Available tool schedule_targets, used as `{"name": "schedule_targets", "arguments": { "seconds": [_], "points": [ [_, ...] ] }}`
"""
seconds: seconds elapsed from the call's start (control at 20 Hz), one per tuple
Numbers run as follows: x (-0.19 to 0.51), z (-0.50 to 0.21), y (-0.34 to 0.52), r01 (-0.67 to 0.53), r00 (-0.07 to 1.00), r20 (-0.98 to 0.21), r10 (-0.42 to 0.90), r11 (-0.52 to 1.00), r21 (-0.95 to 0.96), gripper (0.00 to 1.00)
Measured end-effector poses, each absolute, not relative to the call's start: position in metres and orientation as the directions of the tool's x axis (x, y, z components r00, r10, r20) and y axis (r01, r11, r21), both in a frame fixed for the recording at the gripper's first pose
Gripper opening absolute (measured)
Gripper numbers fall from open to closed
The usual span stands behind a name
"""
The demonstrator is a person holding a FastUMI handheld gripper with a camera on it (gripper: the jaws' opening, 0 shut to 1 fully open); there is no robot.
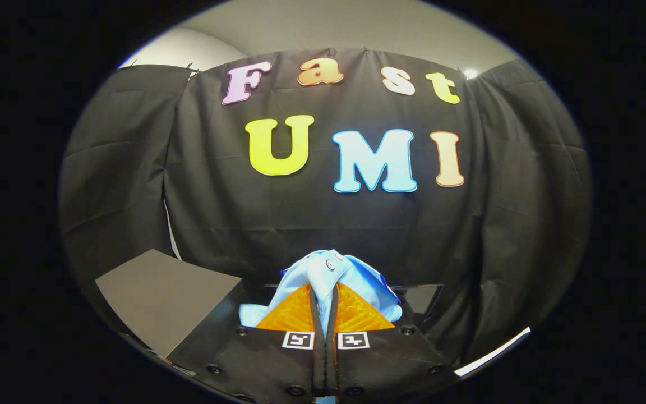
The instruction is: Put the clothes into the washing machine and then close the washing machine lid.
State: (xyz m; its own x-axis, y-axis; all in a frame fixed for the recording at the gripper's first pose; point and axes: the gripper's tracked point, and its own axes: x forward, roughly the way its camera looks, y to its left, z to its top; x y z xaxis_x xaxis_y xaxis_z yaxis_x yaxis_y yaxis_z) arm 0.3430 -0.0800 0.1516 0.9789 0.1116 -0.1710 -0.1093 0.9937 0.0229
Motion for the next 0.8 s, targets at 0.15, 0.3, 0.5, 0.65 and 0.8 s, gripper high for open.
{"name": "schedule_targets", "arguments": {
  "seconds": [0.15, 0.3, 0.5, 0.65, 0.8],
  "points": [
    [0.347, 0.136, -0.083, -0.105, 0.974, -0.198, 0.107, 0.994, 0.021, 0.02],
    [0.350, 0.121, -0.083, -0.104, 0.969, -0.224, 0.106, 0.994, 0.021, 0.02],
    [0.353, 0.098, -0.083, -0.109, 0.959, -0.260, 0.110, 0.994, 0.017, 0.01],
    [0.355, 0.075, -0.083, -0.117, 0.949, -0.294, 0.115, 0.993, 0.011, 0.02],
    [0.357, 0.054, -0.087, -0.120, 0.936, -0.334, 0.115, 0.993, 0.006, 0.01]
  ]
}}
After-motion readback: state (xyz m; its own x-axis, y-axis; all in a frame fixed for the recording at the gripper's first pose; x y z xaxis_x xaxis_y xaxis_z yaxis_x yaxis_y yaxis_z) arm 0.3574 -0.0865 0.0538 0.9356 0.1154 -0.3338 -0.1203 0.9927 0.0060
